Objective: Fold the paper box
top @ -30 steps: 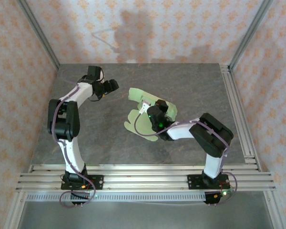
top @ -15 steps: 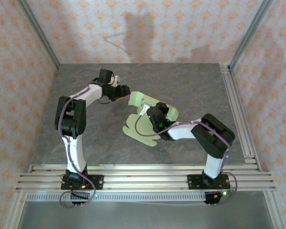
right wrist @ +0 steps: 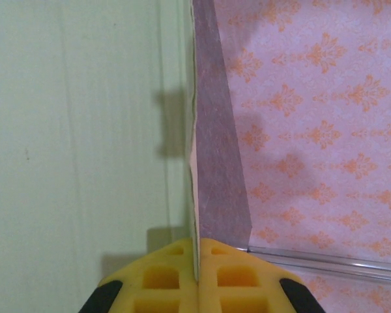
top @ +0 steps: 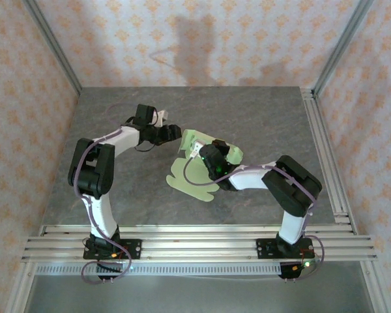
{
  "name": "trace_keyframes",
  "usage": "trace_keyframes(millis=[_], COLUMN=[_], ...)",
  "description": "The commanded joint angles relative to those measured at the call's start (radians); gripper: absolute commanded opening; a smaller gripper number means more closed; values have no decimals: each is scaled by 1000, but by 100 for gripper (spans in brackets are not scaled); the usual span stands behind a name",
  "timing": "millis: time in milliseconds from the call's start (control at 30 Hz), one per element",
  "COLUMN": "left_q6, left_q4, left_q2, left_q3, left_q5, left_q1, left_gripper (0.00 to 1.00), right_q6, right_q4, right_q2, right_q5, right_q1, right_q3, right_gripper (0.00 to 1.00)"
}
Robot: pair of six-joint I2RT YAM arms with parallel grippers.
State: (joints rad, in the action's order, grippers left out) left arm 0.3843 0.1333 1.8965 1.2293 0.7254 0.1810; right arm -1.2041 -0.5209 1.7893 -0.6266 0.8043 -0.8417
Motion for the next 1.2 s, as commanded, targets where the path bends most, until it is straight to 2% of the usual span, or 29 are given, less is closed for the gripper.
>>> trace_keyframes(millis=[0,167,567,800,1167], left_q6=[-45,-74,-112,-150,-199], left_q4=[-73,-80,-110,-61,-67], left_q2=[-51,-45,-37,-15,-43], left_q3=[-26,-33,-77,-56,-90], left_q5=[57,107,110,94,69], left_q1=[11,16,43,56,77], left_gripper=[63,58,57,54,51], right_q6=[32,50,77,143,190], right_q4=[19,35,99,252,371], right_q2=[-33,-43,-54,-77,-65], right_q5=[13,21,58,139,187], right_q1=[-4,-7,-13,-19,-31], right_q3=[-30,-36,-50,-86,-145], right_gripper=[0,0,0,0,0])
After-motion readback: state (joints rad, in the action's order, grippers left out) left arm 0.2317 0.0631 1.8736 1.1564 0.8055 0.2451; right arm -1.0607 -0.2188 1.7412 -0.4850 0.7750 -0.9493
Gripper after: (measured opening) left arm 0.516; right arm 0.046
